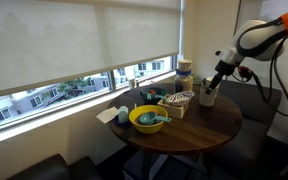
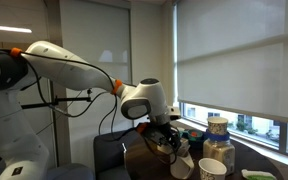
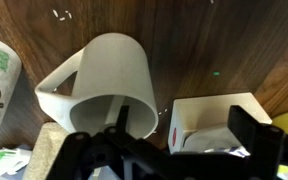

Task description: Put the mug cup in the cup to the right

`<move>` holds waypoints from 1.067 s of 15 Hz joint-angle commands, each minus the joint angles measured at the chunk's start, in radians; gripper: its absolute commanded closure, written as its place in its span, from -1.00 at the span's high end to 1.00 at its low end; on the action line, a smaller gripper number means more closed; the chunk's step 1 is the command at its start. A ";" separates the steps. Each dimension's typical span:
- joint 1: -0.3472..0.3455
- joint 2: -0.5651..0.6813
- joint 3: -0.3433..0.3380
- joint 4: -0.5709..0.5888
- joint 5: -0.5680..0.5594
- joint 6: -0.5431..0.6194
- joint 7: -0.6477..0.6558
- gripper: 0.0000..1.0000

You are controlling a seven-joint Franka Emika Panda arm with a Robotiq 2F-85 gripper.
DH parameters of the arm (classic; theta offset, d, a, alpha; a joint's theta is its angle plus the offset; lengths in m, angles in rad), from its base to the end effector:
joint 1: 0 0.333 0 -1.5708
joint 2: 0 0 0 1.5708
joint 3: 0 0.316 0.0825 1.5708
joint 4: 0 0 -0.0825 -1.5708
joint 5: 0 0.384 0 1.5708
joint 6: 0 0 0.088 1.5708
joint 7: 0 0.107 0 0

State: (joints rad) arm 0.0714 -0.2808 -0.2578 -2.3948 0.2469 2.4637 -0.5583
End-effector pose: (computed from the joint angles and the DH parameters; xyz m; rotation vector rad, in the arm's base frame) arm 0.4744 -0.0940 0.4566 -2.9470 -0.2998 -0.6054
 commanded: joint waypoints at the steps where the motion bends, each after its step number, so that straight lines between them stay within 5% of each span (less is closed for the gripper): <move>1: 0.006 0.046 -0.017 0.050 0.070 -0.034 -0.139 1.00; 3: -0.002 0.052 -0.011 0.054 0.095 -0.026 -0.166 0.45; 10: -0.023 0.049 0.007 0.042 0.102 -0.035 -0.166 -0.57; 13: -0.041 0.057 0.020 0.040 0.065 -0.021 -0.125 -0.96; 16: -0.062 0.044 0.045 0.039 0.027 -0.001 -0.058 -1.00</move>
State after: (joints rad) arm 0.0404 -0.2365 -0.2508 -2.3645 0.3123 2.4514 -0.6845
